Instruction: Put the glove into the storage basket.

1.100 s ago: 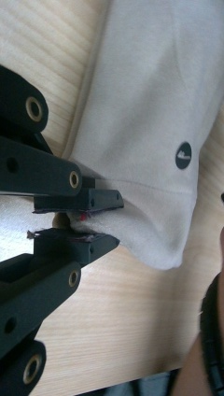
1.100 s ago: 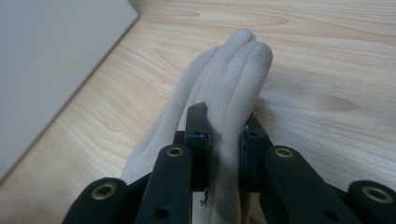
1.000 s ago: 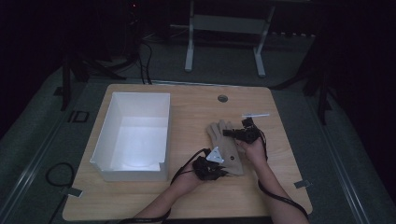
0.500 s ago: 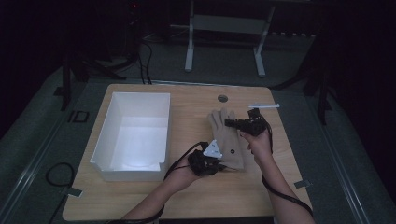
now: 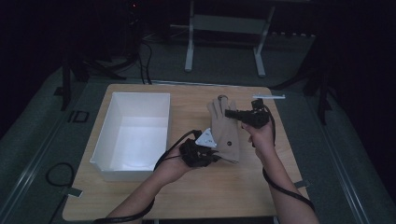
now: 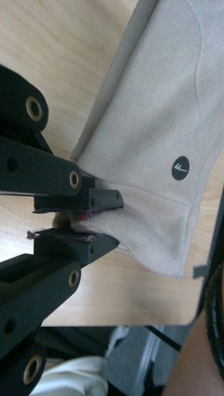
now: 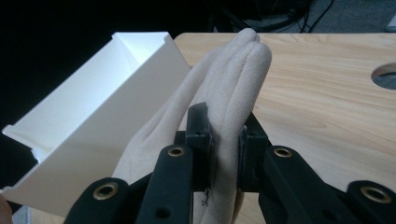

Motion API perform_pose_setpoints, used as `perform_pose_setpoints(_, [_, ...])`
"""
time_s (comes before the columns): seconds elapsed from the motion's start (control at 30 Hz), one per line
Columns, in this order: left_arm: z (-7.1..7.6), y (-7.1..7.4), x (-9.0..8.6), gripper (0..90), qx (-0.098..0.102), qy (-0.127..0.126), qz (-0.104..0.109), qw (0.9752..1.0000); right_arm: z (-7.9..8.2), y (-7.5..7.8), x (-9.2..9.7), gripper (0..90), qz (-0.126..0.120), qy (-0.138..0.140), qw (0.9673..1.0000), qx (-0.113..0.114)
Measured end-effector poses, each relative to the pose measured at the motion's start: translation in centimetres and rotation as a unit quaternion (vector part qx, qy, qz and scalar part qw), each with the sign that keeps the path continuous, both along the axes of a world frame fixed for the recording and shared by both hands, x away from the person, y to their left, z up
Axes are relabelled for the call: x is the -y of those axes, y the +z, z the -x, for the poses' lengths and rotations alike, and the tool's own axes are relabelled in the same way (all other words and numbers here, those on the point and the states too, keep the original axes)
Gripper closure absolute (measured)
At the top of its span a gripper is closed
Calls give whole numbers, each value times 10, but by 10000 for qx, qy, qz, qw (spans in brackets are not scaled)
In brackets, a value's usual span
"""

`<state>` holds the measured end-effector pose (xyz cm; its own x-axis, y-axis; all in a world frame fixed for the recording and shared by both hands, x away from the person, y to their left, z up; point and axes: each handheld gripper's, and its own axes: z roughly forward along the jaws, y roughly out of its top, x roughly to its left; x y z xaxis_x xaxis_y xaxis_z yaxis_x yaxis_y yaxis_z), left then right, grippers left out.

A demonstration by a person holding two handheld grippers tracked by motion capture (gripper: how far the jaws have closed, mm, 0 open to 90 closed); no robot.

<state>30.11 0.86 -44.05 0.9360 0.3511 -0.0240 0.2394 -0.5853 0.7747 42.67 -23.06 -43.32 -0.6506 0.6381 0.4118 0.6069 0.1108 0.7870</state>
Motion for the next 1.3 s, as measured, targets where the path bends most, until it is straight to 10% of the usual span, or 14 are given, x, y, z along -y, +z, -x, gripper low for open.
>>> perform_pose_setpoints(0.47, [1, 26, -25, 819, 229, 129, -96, 9996, -4, 22, -16, 794, -337, 135, 9993, 28])
perform_pose_setpoints(1.3, [14, 39, -106, 819, 423, 715, -7, 9965, -9, 55, -102, 795, -115, 602, 9976, 333])
